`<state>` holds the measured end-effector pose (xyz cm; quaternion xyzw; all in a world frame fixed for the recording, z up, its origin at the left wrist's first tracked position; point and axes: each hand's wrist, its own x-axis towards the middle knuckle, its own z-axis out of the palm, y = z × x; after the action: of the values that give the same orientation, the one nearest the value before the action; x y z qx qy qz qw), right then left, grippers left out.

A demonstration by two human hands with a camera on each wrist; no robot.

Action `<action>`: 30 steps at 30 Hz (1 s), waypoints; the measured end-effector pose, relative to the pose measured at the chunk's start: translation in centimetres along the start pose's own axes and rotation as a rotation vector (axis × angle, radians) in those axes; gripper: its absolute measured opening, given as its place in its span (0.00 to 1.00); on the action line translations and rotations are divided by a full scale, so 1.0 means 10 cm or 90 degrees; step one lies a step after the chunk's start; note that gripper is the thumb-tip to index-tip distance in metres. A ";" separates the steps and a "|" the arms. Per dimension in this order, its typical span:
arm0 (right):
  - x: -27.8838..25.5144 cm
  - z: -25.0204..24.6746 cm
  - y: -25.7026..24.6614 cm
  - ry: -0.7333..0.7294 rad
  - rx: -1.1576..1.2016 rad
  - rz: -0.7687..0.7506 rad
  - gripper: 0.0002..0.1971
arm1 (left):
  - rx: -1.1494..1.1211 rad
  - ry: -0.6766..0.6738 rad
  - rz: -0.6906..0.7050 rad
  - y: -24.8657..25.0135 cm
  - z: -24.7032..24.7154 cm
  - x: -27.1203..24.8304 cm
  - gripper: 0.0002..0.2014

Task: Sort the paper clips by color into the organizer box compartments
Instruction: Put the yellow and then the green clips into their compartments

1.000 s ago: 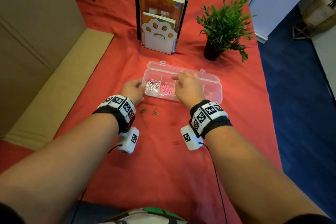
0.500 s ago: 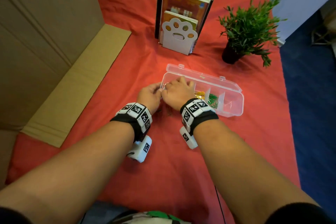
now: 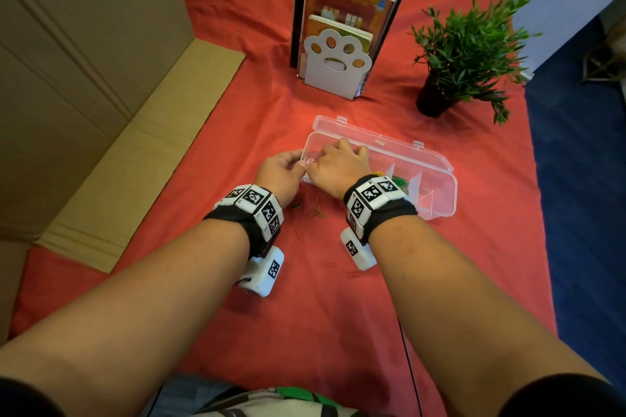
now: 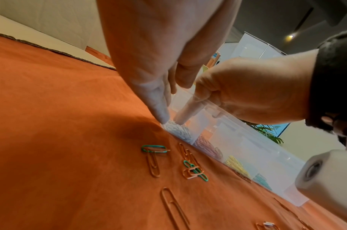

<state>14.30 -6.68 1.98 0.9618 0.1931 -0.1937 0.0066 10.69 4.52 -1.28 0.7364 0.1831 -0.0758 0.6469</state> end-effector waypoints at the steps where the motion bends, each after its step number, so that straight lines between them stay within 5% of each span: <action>1: 0.00 -0.01 0.00 -0.005 0.001 0.002 0.24 | 0.001 -0.001 0.000 0.01 0.00 0.00 0.15; 16: 0.05 -0.10 0.04 -0.071 -0.058 -0.036 0.18 | -0.073 -0.051 -0.129 0.10 -0.09 0.00 0.14; 25: 0.10 -0.06 0.05 0.143 -0.115 -0.066 0.14 | -0.107 -0.069 -0.165 0.14 -0.13 0.01 0.14; 30: 0.16 -0.11 0.00 0.126 -0.088 -0.046 0.11 | -0.093 -0.062 -0.160 0.13 -0.13 0.00 0.13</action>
<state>16.05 -5.98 2.41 0.9659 0.2402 -0.0845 0.0466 11.01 5.66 0.12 0.6540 0.2471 -0.1784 0.6924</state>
